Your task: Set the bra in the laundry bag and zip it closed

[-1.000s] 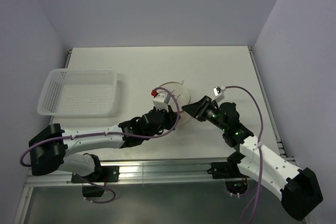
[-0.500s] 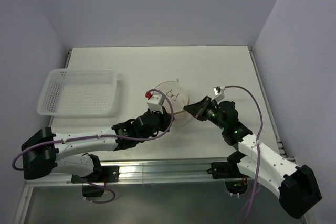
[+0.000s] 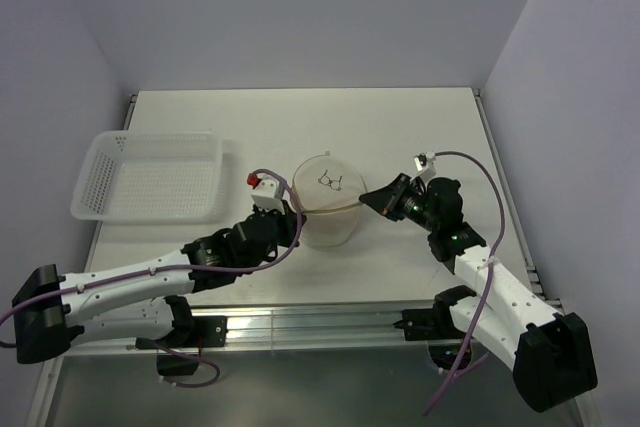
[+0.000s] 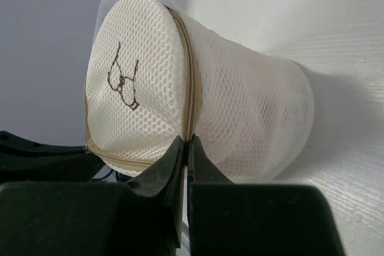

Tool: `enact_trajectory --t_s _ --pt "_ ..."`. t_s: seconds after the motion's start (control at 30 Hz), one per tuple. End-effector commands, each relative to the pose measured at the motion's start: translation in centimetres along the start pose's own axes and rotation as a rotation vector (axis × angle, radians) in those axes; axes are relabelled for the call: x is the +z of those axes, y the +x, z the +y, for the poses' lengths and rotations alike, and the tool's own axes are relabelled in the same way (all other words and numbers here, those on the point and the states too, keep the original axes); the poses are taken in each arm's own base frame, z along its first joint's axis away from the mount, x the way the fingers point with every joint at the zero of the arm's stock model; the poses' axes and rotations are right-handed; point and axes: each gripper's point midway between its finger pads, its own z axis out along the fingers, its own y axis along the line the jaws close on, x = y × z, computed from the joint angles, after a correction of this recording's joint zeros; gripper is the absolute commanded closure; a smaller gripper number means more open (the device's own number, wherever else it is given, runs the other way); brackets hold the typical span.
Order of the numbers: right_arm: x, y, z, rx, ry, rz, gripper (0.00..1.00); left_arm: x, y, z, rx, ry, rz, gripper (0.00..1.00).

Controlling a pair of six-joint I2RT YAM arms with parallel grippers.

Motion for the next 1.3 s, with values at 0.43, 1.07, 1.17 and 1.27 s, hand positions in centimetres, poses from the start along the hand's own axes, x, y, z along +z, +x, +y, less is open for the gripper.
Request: enact_trajectory --t_s 0.43,1.07,1.17,1.27 --pt "-0.1 -2.6 0.7 -0.09 0.005 -0.046 0.87 -0.1 -1.0 -1.7 -0.038 0.111 -0.031 1.0" --pt "-1.6 4.3 6.2 0.005 -0.133 0.042 0.19 1.4 0.6 -8.2 -0.124 0.294 0.017 1.0" --pt "-1.4 3.6 6.6 0.023 -0.14 0.012 0.22 1.1 0.7 -8.9 -0.116 0.309 0.013 1.0" --pt "-1.8 2.7 6.0 0.001 -0.096 -0.035 0.22 1.1 0.9 -8.5 -0.124 0.29 0.012 1.0"
